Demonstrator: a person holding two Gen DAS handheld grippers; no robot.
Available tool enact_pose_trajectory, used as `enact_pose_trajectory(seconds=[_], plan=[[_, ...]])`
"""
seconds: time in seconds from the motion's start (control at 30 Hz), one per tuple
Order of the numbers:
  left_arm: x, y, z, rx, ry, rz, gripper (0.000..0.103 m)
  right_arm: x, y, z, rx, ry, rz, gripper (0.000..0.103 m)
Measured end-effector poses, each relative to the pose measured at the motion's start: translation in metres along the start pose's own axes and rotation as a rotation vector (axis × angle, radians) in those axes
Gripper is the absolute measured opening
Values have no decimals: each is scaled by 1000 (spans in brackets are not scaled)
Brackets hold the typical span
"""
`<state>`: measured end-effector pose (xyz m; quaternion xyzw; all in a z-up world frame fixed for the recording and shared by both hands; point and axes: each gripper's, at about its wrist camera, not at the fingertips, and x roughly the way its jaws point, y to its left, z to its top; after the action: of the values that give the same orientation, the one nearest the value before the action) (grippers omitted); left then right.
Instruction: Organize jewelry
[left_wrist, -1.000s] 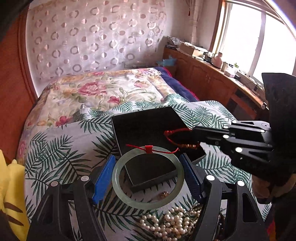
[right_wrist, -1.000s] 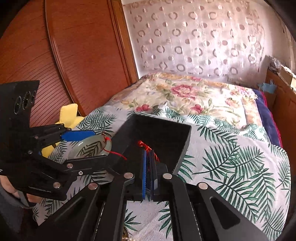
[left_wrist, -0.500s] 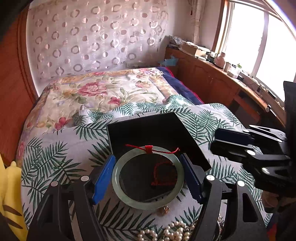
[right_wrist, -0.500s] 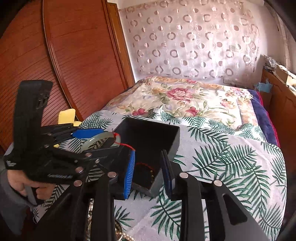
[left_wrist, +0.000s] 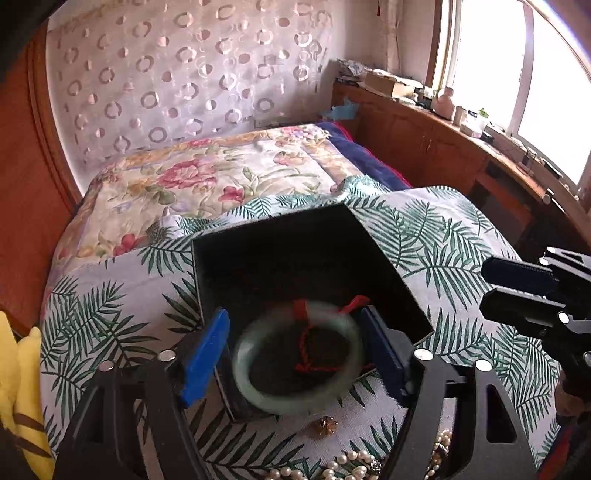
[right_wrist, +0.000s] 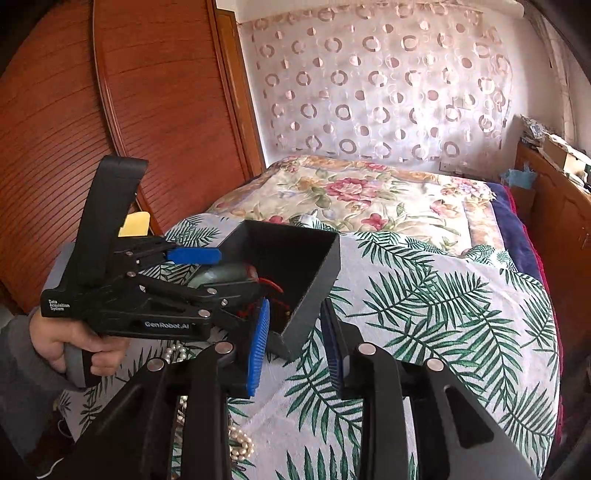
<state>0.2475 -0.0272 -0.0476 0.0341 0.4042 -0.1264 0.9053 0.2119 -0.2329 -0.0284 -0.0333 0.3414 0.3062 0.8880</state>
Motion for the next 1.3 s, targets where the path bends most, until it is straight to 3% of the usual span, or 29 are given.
enact_pose_trajectory(seconds=[0.17,0.3,0.57,0.7,0.9,0.97,1.3], plan=[[-16,-2,-3,8,-32,5,77,-9,-1,-7,-4,-9,-8,32],[-39,0,-15,9,-90,15,86,-19,4,-18,-8,-19,2,32],[-79,1,-61,17,-188,45,95,-29,21,-46,-22,-16,42,41],[-85,4,-87,0,-183,40,95,-24,32,-59,-34,3,66,42],[-87,15,-121,-51,-147,33,95,-5,32,-82,-51,104,61,41],[-90,18,-128,-64,-144,28,95,-1,29,-87,-50,133,54,32],[-102,18,-144,-72,-152,26,95,22,33,-90,-90,220,61,30]])
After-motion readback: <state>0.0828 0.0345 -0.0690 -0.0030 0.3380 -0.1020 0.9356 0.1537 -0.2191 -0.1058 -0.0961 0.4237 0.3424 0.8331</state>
